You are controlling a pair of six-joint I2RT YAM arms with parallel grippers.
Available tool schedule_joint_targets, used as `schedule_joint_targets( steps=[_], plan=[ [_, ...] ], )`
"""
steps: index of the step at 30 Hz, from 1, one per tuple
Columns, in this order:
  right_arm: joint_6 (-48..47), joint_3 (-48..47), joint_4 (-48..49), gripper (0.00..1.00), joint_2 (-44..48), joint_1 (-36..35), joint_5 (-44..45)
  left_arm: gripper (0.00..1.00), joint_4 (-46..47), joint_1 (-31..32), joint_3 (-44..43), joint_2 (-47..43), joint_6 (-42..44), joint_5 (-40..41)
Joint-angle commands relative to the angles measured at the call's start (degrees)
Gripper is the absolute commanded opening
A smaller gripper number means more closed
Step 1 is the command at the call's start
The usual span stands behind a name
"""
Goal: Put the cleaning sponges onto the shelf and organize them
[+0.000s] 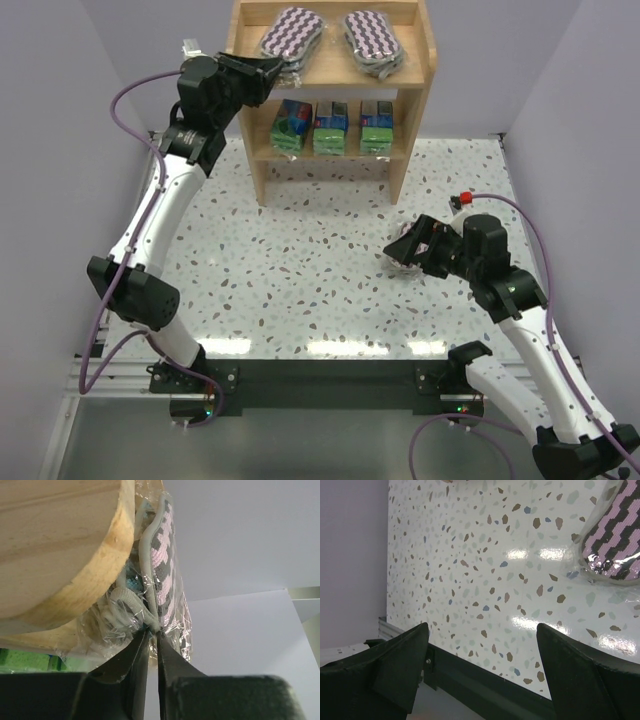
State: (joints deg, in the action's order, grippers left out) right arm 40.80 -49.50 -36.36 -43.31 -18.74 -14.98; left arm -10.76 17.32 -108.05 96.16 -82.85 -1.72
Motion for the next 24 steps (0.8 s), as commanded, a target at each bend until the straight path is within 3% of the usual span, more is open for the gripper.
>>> schedule_joint_targets(
  steps=[1, 4, 11, 19, 24],
  plan=[
    [-0.7, -1.5, -0.1, 0.92, 1.1, -0.2, -0.8, 0.15, 2.8, -0.8, -2.0, 0.7, 1.1, -2.2],
    [-0.5, -1.2, 0.2, 0.92, 1.1, -0.2, -0.8, 0.00, 3.0, -1.1, -2.0, 0.4, 1.0, -2.4],
    [-0.5, -1.2, 0.6, 0.92, 1.1, -0.1, -1.2, 0.00, 5.0, -1.1, -1.6, -1.9, 1.1, 1.5],
    [-1.2, -1.2, 0.3, 0.92, 0.9, -0.2, -1.8, 0.00, 10.0, -1.1, 7.9, -9.7, 2.1, 13.3],
    [-1.8, -1.7, 0.3, 0.92, 0.1, -0.1, -2.6, 0.00, 12.8, -0.6, 9.8, -10.7, 2.6, 15.7]
  ],
)
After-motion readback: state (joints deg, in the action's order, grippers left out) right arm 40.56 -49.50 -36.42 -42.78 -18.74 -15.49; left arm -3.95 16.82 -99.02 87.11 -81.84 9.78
